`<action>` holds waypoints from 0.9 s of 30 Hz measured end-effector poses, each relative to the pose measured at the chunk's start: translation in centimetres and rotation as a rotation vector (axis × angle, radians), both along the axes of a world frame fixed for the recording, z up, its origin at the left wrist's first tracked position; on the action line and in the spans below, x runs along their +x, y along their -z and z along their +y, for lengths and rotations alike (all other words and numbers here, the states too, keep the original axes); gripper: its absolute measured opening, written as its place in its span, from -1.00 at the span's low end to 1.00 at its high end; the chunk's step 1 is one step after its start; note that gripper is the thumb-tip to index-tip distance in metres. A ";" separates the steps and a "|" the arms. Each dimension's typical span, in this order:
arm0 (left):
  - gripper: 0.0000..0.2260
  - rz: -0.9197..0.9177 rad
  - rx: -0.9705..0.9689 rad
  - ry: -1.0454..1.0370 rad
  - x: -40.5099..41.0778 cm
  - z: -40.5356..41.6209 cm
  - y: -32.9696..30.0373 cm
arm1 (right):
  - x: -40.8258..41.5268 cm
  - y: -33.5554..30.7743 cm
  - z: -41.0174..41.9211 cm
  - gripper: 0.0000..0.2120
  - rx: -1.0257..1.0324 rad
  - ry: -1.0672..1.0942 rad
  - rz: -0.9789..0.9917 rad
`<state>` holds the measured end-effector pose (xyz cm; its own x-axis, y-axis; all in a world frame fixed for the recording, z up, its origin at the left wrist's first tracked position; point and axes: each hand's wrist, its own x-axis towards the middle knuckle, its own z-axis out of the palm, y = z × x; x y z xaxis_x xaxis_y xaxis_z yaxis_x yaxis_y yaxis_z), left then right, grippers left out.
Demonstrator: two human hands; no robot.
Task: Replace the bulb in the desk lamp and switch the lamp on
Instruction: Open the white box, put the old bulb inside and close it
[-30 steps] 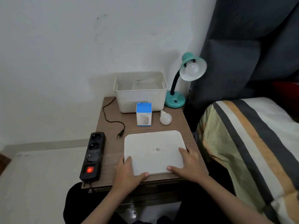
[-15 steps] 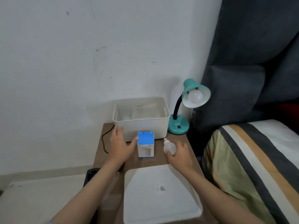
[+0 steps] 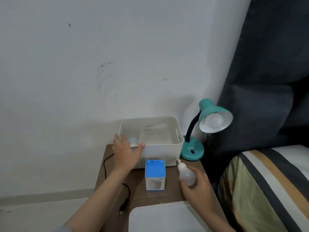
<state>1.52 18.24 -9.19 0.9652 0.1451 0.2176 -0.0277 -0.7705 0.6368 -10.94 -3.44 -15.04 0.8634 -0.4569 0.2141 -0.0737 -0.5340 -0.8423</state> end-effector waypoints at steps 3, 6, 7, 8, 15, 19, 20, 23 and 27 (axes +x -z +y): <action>-0.13 -0.006 -0.025 -0.002 0.2 0.2 0.4 | -0.1 -2.6 0.1 -0.55 -0.001 -0.082 -0.273; -0.09 -0.007 -0.032 -0.016 0.3 0.1 0.4 | 1.5 -5.5 0.7 -0.59 -0.027 -0.157 -0.396; -0.08 -0.004 -0.027 -0.023 0.4 0.1 0.4 | 2.5 -6.6 1.0 -0.59 -0.028 -0.175 -0.375; -0.07 0.002 -0.023 -0.029 0.4 0.1 0.4 | 3.9 -7.5 1.3 -0.58 -0.047 -0.189 -0.343; 0.00 0.042 -0.019 -0.055 0.6 -0.1 0.4 | 15.3 -9.8 2.1 -0.49 -0.284 -0.310 0.167; 0.00 0.039 -0.021 -0.071 0.7 -0.1 0.5 | 19.2 -8.5 2.5 -0.49 -0.314 -0.324 0.275; 0.00 0.035 -0.015 -0.072 0.8 -0.1 0.5 | 19.9 -8.2 2.6 -0.49 -0.310 -0.316 0.266; 0.01 0.030 0.000 -0.070 0.9 -0.1 0.5 | 20.6 -8.4 2.8 -0.45 -0.310 -0.317 0.232; 0.01 0.011 0.009 -0.068 0.9 -0.1 0.5 | 20.8 -8.5 2.9 -0.43 -0.257 -0.310 0.211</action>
<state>2.37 18.15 -9.73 0.9556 0.2086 0.2081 0.0321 -0.7759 0.6300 9.82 -0.58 -6.55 0.9879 -0.1249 0.0917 -0.0329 -0.7475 -0.6634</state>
